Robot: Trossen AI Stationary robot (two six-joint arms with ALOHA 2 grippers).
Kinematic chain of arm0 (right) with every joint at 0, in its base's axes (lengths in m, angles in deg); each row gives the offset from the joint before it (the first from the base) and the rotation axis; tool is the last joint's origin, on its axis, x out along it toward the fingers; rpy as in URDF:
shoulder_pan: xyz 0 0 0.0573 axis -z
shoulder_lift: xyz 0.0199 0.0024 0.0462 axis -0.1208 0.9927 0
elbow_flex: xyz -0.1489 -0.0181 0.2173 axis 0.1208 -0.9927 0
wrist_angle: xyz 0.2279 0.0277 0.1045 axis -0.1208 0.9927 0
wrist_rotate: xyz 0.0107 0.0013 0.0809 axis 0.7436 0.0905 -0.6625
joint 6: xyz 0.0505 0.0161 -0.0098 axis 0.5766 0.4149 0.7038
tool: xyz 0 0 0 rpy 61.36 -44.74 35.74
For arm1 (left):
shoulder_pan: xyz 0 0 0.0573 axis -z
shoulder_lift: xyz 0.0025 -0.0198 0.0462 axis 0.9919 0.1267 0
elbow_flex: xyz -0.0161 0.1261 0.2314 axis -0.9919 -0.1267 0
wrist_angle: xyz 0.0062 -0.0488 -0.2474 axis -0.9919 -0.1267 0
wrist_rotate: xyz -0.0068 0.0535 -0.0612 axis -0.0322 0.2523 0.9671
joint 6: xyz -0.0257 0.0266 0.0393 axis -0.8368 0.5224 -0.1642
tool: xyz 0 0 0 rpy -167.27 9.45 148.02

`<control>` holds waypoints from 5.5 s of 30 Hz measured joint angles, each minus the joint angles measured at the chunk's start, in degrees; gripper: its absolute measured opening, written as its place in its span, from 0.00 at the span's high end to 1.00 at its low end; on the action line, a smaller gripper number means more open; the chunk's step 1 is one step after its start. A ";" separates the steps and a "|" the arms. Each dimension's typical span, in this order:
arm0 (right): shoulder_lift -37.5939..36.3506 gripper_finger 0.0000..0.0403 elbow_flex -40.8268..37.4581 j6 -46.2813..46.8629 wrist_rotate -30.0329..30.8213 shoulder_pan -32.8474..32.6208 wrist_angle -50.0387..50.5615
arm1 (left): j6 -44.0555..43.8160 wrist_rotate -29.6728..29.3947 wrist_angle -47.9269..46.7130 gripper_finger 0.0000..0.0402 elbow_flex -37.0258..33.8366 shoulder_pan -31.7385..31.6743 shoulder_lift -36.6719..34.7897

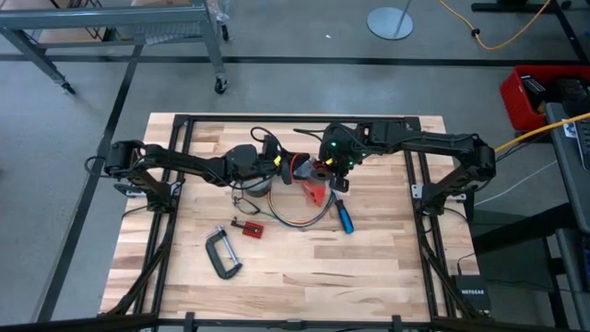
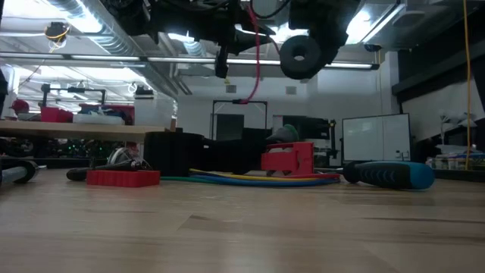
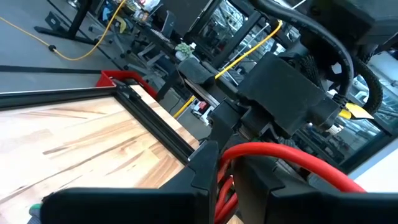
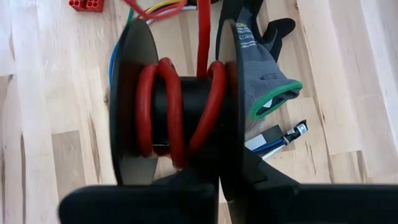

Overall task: Coil cords
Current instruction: Coil the red wire cable onto the black spool

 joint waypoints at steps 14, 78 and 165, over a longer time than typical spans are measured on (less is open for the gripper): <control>0.00 0.98 0.00 -0.02 0.13 0.02 -1.78 | -0.17 0.17 1.32 0.98 0.07 0.01 0.00; -0.07 0.98 0.00 2.12 6.25 0.07 -11.75 | 8.16 8.26 7.25 0.97 0.09 0.19 -5.75; -0.15 0.98 0.00 2.91 -13.29 0.07 -29.03 | 30.83 30.78 -67.73 0.63 0.09 0.41 -28.24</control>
